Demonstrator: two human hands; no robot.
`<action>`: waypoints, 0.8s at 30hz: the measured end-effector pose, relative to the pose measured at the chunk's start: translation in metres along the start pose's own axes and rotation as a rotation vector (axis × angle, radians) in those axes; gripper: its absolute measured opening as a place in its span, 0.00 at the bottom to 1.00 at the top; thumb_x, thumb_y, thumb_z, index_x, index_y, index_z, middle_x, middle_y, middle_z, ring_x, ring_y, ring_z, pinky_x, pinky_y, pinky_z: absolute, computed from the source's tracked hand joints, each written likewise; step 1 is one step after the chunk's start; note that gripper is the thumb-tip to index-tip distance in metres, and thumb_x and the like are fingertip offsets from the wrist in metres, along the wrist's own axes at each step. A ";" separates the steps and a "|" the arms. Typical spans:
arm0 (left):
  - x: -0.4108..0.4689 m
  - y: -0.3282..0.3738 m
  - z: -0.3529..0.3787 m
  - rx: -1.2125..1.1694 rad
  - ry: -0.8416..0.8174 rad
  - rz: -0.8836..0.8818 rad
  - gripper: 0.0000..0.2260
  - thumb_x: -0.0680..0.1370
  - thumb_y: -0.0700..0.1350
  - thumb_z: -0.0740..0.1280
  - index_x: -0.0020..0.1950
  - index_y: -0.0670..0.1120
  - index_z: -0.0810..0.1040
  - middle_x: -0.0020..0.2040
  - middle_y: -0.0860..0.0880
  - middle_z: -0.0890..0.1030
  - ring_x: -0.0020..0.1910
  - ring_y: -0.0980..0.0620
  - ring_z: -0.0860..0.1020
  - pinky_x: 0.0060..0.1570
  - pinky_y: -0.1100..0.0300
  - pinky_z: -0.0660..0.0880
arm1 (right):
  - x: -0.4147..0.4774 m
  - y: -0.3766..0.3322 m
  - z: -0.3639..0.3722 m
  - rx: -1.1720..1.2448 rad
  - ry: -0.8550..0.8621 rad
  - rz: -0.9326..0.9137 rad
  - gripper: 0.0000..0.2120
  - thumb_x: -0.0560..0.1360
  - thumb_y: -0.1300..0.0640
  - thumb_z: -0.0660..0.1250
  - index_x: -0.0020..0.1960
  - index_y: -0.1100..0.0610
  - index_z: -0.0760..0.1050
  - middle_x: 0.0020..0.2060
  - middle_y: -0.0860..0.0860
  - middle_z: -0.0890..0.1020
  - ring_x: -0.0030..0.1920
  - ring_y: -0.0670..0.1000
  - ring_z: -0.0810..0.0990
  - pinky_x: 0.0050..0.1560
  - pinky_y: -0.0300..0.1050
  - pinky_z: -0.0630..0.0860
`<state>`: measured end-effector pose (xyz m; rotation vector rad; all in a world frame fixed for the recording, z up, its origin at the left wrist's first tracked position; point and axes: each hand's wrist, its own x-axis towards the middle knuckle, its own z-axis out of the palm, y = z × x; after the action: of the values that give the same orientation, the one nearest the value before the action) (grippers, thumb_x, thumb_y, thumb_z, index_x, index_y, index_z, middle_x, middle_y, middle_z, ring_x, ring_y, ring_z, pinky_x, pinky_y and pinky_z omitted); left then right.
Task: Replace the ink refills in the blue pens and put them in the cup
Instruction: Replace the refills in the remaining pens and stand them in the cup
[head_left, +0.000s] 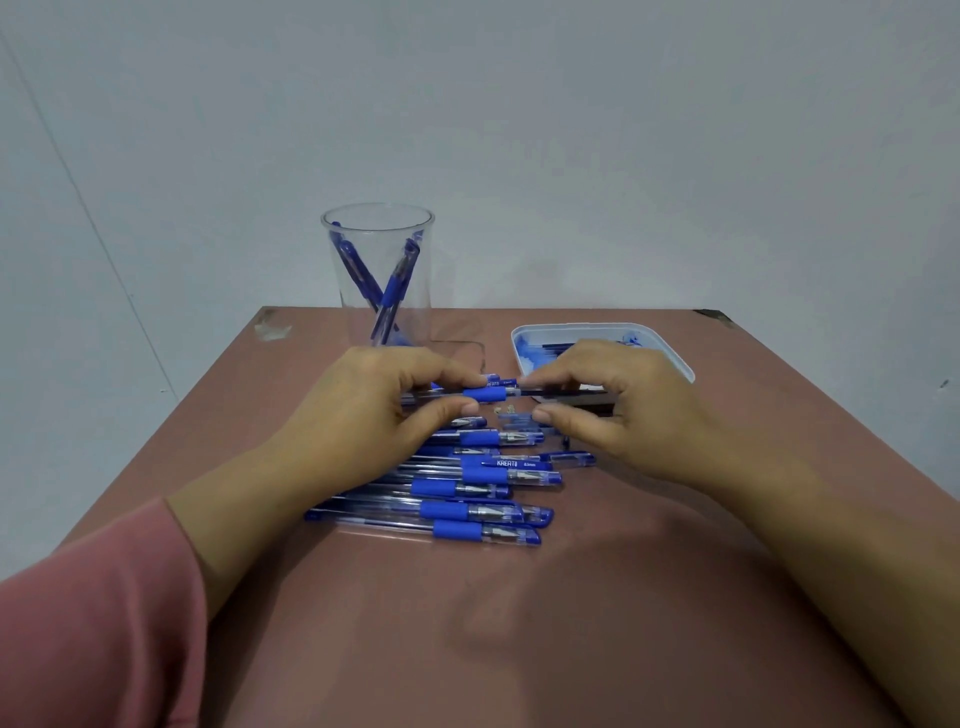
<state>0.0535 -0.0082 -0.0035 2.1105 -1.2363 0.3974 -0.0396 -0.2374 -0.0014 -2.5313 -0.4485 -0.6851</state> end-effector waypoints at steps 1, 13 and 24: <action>0.000 -0.001 0.000 0.004 0.007 0.002 0.12 0.73 0.56 0.68 0.55 0.58 0.82 0.41 0.69 0.77 0.43 0.66 0.77 0.41 0.74 0.69 | 0.000 0.000 -0.001 -0.005 0.025 0.005 0.13 0.72 0.48 0.70 0.57 0.44 0.79 0.45 0.38 0.80 0.47 0.42 0.79 0.49 0.34 0.73; 0.000 -0.004 -0.001 -0.030 0.047 0.012 0.16 0.72 0.60 0.64 0.55 0.57 0.83 0.42 0.69 0.78 0.46 0.67 0.78 0.44 0.73 0.71 | -0.001 0.001 -0.001 0.012 0.082 0.066 0.13 0.73 0.50 0.71 0.55 0.38 0.75 0.44 0.36 0.80 0.47 0.42 0.79 0.49 0.34 0.73; 0.000 -0.005 0.001 -0.038 0.043 0.020 0.16 0.72 0.60 0.64 0.55 0.56 0.83 0.43 0.68 0.78 0.46 0.67 0.78 0.45 0.71 0.73 | -0.002 0.021 -0.012 -0.086 -0.129 0.096 0.11 0.75 0.48 0.66 0.53 0.33 0.75 0.47 0.40 0.78 0.52 0.43 0.75 0.56 0.43 0.70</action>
<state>0.0576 -0.0075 -0.0058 2.0491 -1.2319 0.4223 -0.0372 -0.2613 -0.0004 -2.6691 -0.3453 -0.5176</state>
